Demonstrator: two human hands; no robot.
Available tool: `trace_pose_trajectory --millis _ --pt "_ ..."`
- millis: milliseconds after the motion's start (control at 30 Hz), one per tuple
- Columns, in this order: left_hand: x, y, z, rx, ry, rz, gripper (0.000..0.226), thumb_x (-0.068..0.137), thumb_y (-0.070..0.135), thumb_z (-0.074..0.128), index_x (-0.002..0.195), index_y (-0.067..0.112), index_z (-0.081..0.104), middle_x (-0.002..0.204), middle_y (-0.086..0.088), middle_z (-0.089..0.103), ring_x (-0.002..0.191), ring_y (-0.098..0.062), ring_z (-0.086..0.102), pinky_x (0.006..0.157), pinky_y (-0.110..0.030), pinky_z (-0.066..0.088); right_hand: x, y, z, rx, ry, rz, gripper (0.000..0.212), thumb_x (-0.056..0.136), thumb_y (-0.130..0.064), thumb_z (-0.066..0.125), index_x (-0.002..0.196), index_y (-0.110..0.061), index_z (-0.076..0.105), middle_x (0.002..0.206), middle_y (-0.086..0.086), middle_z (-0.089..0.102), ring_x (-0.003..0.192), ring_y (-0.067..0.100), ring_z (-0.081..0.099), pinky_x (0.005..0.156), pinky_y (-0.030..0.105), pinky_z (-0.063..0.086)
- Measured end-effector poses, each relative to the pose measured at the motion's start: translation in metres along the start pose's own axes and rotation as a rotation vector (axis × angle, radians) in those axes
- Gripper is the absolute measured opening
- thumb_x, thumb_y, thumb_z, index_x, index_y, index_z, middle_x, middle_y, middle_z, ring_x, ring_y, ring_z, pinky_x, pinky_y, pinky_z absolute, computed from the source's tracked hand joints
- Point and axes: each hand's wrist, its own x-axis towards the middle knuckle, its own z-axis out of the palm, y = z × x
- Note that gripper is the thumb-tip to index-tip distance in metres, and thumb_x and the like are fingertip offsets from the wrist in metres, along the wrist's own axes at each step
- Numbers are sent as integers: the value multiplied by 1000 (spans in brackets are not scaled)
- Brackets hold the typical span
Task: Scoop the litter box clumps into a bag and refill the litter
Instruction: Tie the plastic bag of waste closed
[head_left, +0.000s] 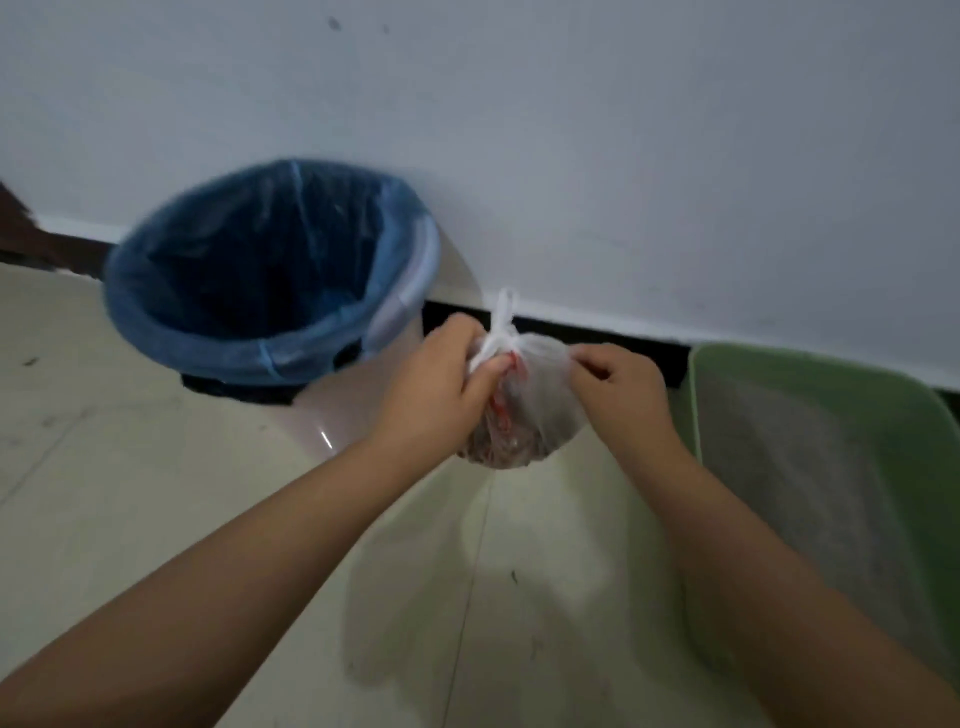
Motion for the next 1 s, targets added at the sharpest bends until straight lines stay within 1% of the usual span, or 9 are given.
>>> trace_pose_trajectory --millis 133,233,300,433,500,567,700,800,1000 --pt "46 18 -68 -34 283 49 19 91 23 54 79 15 41 65 13 37 59 -8 37 58 -23 24 49 -75 8 61 113 -208 23 92 -10 53 101 3 69 101 19 69 99 31 61 75 23 38" --pt "76 16 -116 -49 435 18 32 92 23 52 67 25 32 63 11 35 56 -2 35 52 -15 32 77 -122 22 61 95 -287 32 97 -16 41 122 -8 59 120 11 61 111 22 54 82 15 34" --pt "89 8 -142 -10 463 -10 29 93 25 51 69 22 34 62 10 34 55 -5 34 52 -21 29 89 -136 35 6 25 -317 36 99 -17 37 132 -10 50 129 10 55 119 21 50 87 16 33" --pt "96 -29 -156 294 281 -101 20 94 27 48 81 15 40 75 -3 47 76 -21 43 59 -25 21 90 -115 75 -370 -231 -415 38 96 -22 39 127 -5 53 125 17 56 117 30 51 92 29 37" --pt "92 -54 -148 371 209 -169 18 97 25 43 95 8 48 93 -15 57 85 -28 51 63 -27 26 84 -98 94 -529 -359 -461 65 89 -43 20 126 -3 55 129 18 53 124 30 45 103 35 36" --pt "87 -79 -140 396 182 -260 28 99 25 39 105 0 49 104 -19 60 94 -32 55 66 -30 29 81 -86 107 -570 -415 -463 94 72 -51 -4 127 -2 54 140 17 44 136 28 30 115 37 22" --pt "84 -112 -131 395 149 -428 31 99 26 36 109 -2 47 107 -22 60 96 -35 56 68 -34 34 76 -86 110 -613 -371 -394 64 94 -38 6 140 -8 38 154 7 22 146 20 4 117 26 -5" --pt "84 -119 -123 339 116 -499 29 99 24 37 107 -2 48 106 -21 59 95 -35 56 68 -34 35 76 -88 110 -599 -366 -413 82 77 -41 -4 140 -7 39 153 8 24 145 18 7 115 23 -10" --pt "72 -113 -121 474 -186 -519 31 95 24 46 117 2 48 115 -15 56 103 -28 53 78 -32 41 73 -84 108 -557 -361 -399 70 88 -34 2 136 -5 43 150 9 30 144 14 12 112 18 -15"
